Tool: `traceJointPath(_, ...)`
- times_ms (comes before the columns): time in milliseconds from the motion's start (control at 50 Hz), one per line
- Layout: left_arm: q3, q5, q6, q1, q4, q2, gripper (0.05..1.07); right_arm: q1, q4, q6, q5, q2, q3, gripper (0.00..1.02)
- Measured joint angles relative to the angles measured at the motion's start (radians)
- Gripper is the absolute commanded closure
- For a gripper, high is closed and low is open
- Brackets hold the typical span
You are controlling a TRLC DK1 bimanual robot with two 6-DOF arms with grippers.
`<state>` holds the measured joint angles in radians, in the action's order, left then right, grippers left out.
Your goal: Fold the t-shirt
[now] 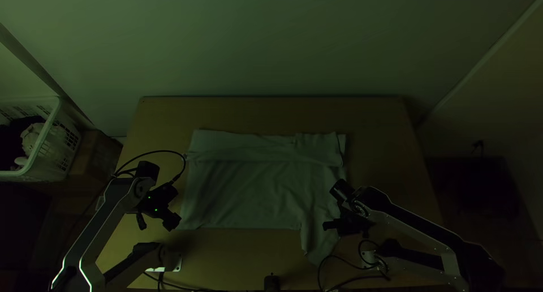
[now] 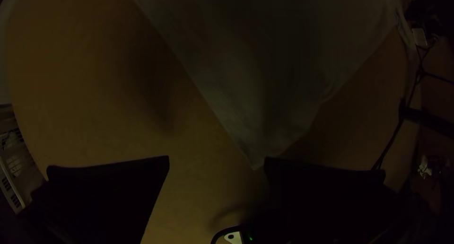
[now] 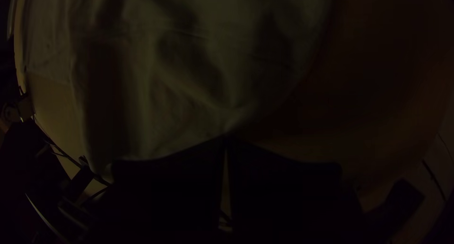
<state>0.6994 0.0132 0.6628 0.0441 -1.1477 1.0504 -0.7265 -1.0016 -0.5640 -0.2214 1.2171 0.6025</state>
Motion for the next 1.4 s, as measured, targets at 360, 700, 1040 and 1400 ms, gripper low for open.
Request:
traceJointPath(360, -0.039, -0.040, 0.038, -0.150, -0.015, 0.013, 0.11, 0.000, 0.004, 0.000, 0.000, 0.000, 0.000, 0.99)
traceJointPath(700, -0.080, -0.078, 0.013, -0.276, 0.052, 0.063, 0.17, 0.000, 0.011, 0.000, 0.004, 0.000, 0.000, 0.99)
traceJointPath(1040, -0.082, -0.042, -0.058, -0.387, 0.142, 0.056, 1.00, 0.002, 0.027, 0.000, 0.013, 0.000, 0.006, 0.99)
traceJointPath(1400, -0.082, 0.002, 0.012, -0.201, 0.137, 0.058, 1.05, 0.115, 0.011, 0.082, 0.047, 0.001, 0.037, 0.99)
